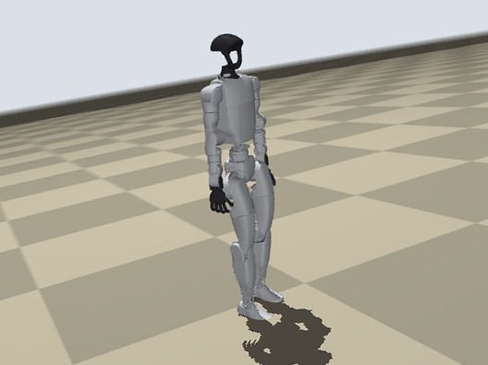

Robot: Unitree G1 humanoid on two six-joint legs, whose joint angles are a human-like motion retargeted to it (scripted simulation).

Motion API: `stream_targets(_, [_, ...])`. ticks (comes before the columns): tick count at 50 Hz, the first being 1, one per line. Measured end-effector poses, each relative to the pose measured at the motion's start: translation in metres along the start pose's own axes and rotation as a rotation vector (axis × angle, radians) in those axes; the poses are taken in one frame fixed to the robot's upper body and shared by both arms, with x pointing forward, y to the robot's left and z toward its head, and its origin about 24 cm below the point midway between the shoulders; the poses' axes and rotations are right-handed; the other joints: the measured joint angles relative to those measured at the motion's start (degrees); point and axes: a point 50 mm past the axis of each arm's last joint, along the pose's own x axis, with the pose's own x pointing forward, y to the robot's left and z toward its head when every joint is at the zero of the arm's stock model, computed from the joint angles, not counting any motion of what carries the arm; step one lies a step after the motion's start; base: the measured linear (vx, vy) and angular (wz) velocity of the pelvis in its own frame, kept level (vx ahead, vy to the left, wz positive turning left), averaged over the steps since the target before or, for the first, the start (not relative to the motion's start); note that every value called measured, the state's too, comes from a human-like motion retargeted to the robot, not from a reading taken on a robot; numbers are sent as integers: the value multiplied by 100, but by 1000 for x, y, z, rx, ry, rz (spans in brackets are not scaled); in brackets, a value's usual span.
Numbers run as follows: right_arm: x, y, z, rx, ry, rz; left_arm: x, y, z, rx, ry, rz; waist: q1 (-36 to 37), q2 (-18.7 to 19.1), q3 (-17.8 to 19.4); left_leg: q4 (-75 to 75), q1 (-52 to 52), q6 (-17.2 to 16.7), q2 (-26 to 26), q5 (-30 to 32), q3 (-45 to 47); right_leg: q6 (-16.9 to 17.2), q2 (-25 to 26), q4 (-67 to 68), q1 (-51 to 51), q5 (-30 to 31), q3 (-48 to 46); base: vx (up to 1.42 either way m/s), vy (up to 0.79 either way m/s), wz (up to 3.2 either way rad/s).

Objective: In place motions

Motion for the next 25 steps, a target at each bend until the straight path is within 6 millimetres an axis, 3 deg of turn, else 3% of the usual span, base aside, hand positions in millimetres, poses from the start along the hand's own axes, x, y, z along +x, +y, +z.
stream_targets(10, [-1, -5, 5, 5, -30, -5, -1, -3, 26, 111, -76, -18, -175, 182, 295, -421, 369, 120, 59, 100, 347, 63, -34, 488, -170, -117, 343, 10, -2, -39])
stream_targets(18, [-3, -11, 19, -38, -68, -25, -2, 2, 27, 158, -58, -5, -331, 234, 591, -664, 631, 224, 75, 58, 928, 5, 29, 711, -421, 90, 838, 2, 9, -82])
stream_targets(25, [-2, -9, 23, -29, -84, -29, -2, 9, 13, 185, -13, 7, -439, 391, 649, -798, 614, 231, 282, -62, 1665, -614, 112, 871, -729, -82, 641, -8, 12, -124])
